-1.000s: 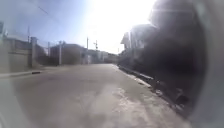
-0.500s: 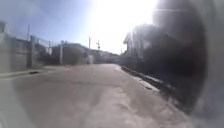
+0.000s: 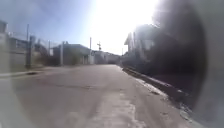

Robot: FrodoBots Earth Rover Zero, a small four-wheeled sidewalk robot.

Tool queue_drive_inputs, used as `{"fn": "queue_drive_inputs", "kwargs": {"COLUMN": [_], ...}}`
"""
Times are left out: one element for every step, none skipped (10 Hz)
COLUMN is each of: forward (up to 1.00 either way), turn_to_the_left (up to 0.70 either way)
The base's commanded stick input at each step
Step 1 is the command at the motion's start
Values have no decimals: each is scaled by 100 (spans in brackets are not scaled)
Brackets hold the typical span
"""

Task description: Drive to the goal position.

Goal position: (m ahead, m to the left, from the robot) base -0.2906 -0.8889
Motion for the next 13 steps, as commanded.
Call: {"fn": "queue_drive_inputs", "kwargs": {"forward": [100,100,100,100,100,100,100,100,100,100,100,100,100], "turn_to_the_left": [0,0,0,0,0,0,0,0,0,0,0,0,0]}}
